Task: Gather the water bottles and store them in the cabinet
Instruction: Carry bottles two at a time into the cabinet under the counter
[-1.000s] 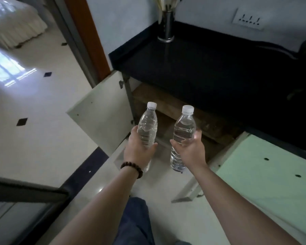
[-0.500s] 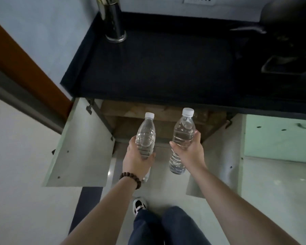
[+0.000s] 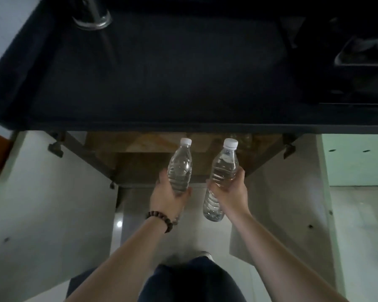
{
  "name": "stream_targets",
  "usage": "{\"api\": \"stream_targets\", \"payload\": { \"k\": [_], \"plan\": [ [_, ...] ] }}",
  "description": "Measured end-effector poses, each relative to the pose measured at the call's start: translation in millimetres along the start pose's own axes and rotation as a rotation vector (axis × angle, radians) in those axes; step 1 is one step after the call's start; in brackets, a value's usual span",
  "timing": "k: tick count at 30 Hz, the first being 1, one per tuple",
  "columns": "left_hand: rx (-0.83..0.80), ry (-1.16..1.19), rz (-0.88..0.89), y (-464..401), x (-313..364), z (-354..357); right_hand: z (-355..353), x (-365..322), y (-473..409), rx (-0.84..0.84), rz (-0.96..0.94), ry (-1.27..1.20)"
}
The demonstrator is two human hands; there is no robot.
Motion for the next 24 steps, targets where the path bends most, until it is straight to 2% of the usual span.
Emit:
{"api": "stream_targets", "payload": {
  "k": [3,8,11,14,24],
  "plan": [
    [0.016,-0.039,0.086,-55,-15,31,27,41,-47,0.026,-0.076,-0.05],
    [0.077,0.051,0.196,-143,-25,72,70,93,-133,0.065,-0.222,-0.101],
    [0.134,0.127,0.281,-181,-17,79,84,102,-174,0.088,-0.313,-0.138],
    [0.214,0.108,0.339,-213,-10,78,90,101,-203,0.101,-0.37,-0.141],
    [0.191,0.098,0.232,-263,2,92,111,86,-253,0.107,-0.372,-0.057]
  ]
}}
Point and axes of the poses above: each hand's wrist, its own y-axis away from the middle knuckle, its own z-axis out of the palm, x = y × z, the point moved 1 cm from there along -y, towards the middle knuckle, and after that the axes turned 4 degrees about -z, right-handed, at the moved point
